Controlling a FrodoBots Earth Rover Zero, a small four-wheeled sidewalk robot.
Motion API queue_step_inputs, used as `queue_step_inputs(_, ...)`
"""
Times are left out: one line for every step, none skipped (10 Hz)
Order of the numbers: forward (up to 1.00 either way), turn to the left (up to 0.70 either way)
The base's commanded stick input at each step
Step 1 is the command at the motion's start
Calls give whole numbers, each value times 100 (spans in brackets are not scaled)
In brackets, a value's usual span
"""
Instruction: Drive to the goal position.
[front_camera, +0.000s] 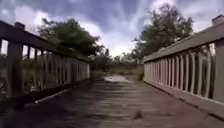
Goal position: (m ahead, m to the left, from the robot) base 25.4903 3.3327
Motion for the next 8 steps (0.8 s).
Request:
queue_step_inputs(100,0)
queue_step_inputs(100,0)
queue_step_inputs(100,0)
queue_step_inputs(100,0)
queue_step_inputs(100,0)
queue_step_inputs(100,0)
queue_step_inputs(100,0)
queue_step_inputs(100,0)
